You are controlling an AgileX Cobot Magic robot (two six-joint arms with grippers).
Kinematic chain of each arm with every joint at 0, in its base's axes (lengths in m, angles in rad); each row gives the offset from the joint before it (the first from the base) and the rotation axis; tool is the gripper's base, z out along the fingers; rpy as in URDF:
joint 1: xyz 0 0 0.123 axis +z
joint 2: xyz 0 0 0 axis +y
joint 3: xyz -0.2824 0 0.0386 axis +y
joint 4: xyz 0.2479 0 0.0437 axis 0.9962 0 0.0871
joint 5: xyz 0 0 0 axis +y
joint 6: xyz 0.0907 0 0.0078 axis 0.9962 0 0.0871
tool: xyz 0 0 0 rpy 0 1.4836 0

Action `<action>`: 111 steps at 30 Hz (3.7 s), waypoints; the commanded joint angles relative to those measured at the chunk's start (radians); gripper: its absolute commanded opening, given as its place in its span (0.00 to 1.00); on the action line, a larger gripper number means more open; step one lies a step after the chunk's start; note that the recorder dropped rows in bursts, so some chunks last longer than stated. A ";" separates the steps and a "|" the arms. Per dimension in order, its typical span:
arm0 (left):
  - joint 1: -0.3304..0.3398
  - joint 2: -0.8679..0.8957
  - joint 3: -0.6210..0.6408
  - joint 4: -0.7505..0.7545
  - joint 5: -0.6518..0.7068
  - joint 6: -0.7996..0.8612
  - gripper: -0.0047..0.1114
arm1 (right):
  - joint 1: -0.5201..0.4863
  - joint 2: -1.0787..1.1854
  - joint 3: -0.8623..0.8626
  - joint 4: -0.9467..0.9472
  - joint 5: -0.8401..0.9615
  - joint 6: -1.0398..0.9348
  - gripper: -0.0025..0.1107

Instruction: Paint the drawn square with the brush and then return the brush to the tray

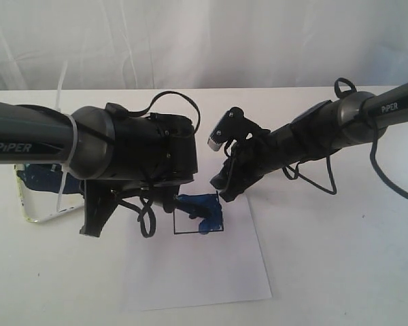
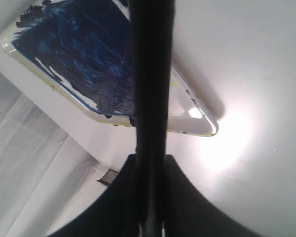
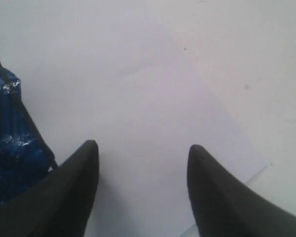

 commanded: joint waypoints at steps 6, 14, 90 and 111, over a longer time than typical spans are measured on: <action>-0.006 -0.010 0.004 -0.064 0.031 0.060 0.04 | -0.001 0.014 0.007 -0.031 -0.030 -0.020 0.48; -0.006 -0.010 0.004 -0.058 0.101 0.093 0.04 | -0.001 0.014 0.007 -0.031 -0.033 -0.020 0.48; -0.004 -0.014 0.065 0.014 0.116 0.022 0.04 | -0.001 0.014 0.007 -0.037 -0.038 -0.020 0.48; -0.004 -0.090 0.144 0.029 0.116 -0.078 0.04 | -0.001 0.014 0.007 -0.037 -0.038 -0.020 0.48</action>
